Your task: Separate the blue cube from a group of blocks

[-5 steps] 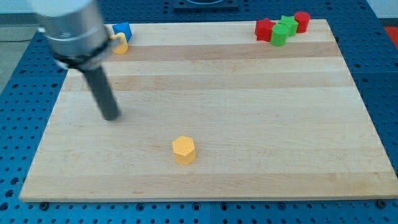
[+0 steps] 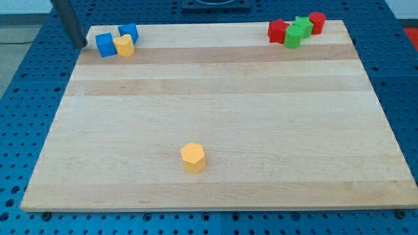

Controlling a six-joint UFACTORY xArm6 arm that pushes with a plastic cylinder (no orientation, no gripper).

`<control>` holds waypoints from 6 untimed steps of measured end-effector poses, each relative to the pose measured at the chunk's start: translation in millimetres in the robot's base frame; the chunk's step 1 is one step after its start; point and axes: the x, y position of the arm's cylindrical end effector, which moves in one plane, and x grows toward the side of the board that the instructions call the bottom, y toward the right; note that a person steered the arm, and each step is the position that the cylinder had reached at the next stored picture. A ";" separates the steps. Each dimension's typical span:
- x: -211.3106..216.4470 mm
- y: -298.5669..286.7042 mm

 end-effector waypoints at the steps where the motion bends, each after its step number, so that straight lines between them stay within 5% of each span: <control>1: -12.3 37.7; 6: 124.2 50.3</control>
